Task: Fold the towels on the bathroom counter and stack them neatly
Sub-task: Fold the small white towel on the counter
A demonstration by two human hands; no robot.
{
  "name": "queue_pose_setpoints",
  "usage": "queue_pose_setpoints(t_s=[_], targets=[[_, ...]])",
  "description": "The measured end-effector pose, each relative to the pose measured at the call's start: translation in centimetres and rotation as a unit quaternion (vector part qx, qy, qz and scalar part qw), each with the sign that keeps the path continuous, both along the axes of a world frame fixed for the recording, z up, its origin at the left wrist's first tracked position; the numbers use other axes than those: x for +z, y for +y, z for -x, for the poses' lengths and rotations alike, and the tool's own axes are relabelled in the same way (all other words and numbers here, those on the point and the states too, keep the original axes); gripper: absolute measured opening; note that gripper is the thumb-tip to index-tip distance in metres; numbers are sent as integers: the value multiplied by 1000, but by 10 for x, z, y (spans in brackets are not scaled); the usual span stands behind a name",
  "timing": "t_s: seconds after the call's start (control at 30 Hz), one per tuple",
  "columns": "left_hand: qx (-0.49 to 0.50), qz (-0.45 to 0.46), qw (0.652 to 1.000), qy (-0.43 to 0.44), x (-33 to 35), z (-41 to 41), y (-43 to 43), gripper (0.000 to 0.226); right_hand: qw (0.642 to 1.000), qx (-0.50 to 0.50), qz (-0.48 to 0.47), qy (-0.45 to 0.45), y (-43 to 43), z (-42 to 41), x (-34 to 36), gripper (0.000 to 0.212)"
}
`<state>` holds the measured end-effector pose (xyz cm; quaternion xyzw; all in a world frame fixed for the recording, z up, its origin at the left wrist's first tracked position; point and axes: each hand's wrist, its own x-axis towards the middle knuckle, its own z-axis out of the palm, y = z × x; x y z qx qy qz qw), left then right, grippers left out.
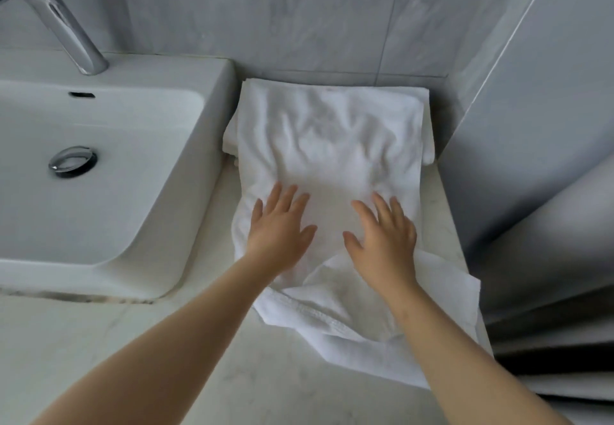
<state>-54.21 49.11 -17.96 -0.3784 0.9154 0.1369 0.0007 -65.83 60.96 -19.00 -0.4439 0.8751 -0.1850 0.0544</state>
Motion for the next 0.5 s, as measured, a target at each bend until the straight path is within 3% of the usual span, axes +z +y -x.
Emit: queue_pose_setpoints(t_s=[0.1,0.2,0.3,0.37,0.4,0.5], targets=[[8,-6,999,33,-10,-17,20,54,999,-32,32,-1,18,-11,-16,44],[12,-6,999,31,-15,-33,36,53,999,-46,27,-8,28,-20,-20,49],[38,-25,999,13,-17,-44,51,85,998,-41,40,-8,32,-20,-23,50],[40,-35,999,-5,-24,-51,55,93,995,-53,80,-10,35,-21,-19,42],[31,-34,999,-10,-28,-54,55,93,993,-53,99,-30,36,-21,-14,45],[2,-30,999,-16,-35,-59,51,91,968,-5,146,-204,43,-20,15,51]])
